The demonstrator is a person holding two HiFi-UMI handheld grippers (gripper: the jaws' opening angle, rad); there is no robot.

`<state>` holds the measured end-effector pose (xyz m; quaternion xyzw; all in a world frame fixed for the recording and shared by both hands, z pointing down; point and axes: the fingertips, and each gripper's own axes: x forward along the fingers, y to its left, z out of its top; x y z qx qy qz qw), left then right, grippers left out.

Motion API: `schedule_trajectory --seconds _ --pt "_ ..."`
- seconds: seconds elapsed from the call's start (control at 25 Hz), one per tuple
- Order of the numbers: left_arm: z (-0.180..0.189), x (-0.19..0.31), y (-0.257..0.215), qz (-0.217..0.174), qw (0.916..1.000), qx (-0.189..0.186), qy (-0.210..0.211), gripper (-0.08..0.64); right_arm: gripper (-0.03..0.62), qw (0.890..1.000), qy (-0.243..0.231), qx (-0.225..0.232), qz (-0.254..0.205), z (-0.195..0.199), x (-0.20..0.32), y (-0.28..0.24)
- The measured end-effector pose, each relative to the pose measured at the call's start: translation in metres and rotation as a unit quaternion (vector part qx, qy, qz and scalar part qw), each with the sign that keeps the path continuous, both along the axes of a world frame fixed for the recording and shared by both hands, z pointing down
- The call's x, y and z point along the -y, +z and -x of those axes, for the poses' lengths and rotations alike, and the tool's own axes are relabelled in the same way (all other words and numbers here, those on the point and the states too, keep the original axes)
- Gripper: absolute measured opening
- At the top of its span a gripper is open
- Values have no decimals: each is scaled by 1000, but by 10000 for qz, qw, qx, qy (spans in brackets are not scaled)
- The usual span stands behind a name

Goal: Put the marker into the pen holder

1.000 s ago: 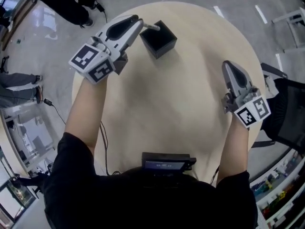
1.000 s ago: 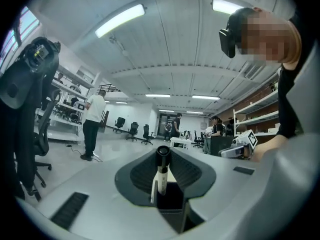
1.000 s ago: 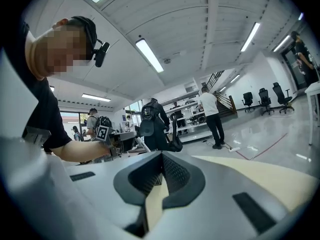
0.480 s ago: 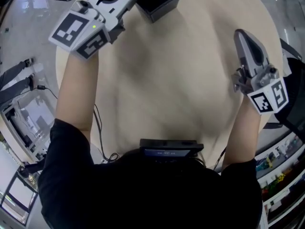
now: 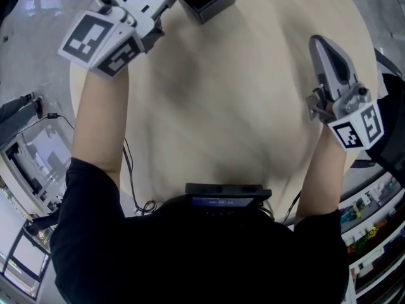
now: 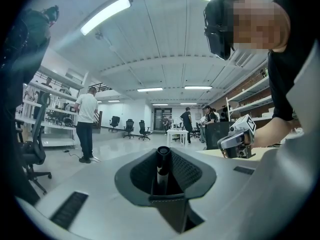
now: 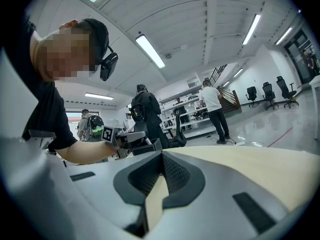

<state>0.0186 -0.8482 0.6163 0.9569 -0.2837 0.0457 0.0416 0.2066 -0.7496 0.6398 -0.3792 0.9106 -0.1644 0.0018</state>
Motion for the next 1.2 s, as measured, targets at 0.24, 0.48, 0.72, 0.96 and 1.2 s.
schedule_trajectory --seconds 0.24,0.48,0.72,0.96,1.2 --pt "1 5 1 76 9998 -91 -141 244 3 10000 -25 -40 -1 2 0 -1" --pt "11 10 -1 77 9987 -256 -427 365 3 10000 34 -54 12 -1 0 1" --pt "44 -5 -2 148 9944 -538 -899 333 3 9999 117 -34 -63 -5 2 5" --pt "96 -91 -69 187 9901 -916 -1051 106 3 9992 146 -142 -336 7 -38 -76" --pt "142 -164 -135 111 9870 -1252 -1001 -6 3 9974 130 -304 -634 30 -76 -142"
